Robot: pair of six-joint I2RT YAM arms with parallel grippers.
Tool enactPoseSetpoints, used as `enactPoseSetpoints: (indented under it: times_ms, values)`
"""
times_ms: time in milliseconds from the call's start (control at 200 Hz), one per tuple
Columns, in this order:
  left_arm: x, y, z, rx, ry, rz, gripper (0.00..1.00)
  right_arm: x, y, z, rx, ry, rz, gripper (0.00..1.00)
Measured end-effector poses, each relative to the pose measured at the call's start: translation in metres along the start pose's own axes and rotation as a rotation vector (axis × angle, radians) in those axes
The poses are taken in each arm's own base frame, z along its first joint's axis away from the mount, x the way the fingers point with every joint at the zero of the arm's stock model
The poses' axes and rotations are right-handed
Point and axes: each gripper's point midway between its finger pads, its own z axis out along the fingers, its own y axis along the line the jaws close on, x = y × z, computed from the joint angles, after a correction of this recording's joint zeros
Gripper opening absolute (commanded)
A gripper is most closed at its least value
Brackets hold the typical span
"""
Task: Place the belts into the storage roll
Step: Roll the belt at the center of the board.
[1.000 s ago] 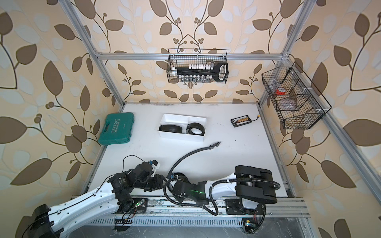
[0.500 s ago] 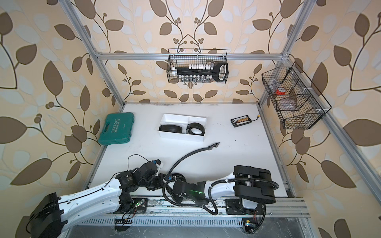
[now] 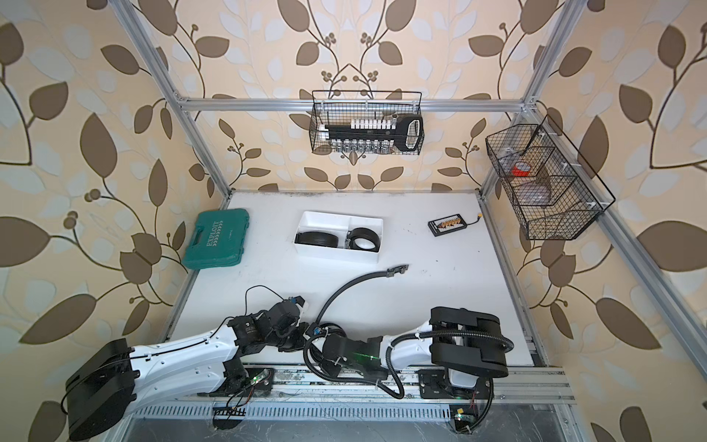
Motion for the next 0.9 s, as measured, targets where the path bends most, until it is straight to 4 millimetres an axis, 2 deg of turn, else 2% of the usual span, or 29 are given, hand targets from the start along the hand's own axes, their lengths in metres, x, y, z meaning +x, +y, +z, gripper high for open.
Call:
enactPoseSetpoints:
  times_ms: [105, 195, 315, 415, 475, 535, 590, 665, 770, 905]
  values:
    - [0.0, 0.0, 0.0, -0.011, -0.007, 0.009, 0.08, -0.005, -0.001, -0.002, -0.007, -0.028, 0.007, 0.34]
    - [0.0, 0.001, -0.001, -0.023, -0.011, 0.024, 0.03, -0.01, -0.005, -0.012, -0.023, -0.054, 0.026, 0.5]
    - [0.0, 0.001, -0.001, -0.043, -0.011, 0.036, 0.01, -0.021, -0.003, -0.036, -0.099, -0.097, 0.072, 0.71]
    - [-0.001, 0.003, -0.003, -0.069, -0.006, 0.039, 0.0, -0.035, -0.015, -0.063, -0.114, -0.15, 0.116, 0.99]
    - [0.0, 0.004, -0.004, -0.093, 0.0, 0.047, 0.0, -0.048, -0.025, -0.082, -0.112, -0.196, 0.141, 0.99]
    - [0.0, 0.008, -0.008, -0.133, 0.003, 0.059, 0.0, -0.066, -0.046, -0.103, -0.098, -0.245, 0.2, 0.99]
    - [0.0, 0.011, -0.013, -0.176, 0.005, 0.079, 0.0, -0.081, -0.084, -0.12, -0.022, -0.284, 0.263, 0.99]
    - [-0.005, 0.012, -0.02, -0.228, -0.002, 0.106, 0.0, -0.092, -0.129, -0.135, 0.098, -0.273, 0.321, 0.99]
    - [-0.012, 0.012, -0.029, -0.289, -0.015, 0.144, 0.0, -0.1, -0.165, -0.14, 0.215, -0.18, 0.33, 0.99]
    - [-0.016, 0.019, -0.031, -0.357, -0.012, 0.174, 0.0, -0.099, -0.186, -0.121, 0.28, -0.023, 0.273, 0.99]
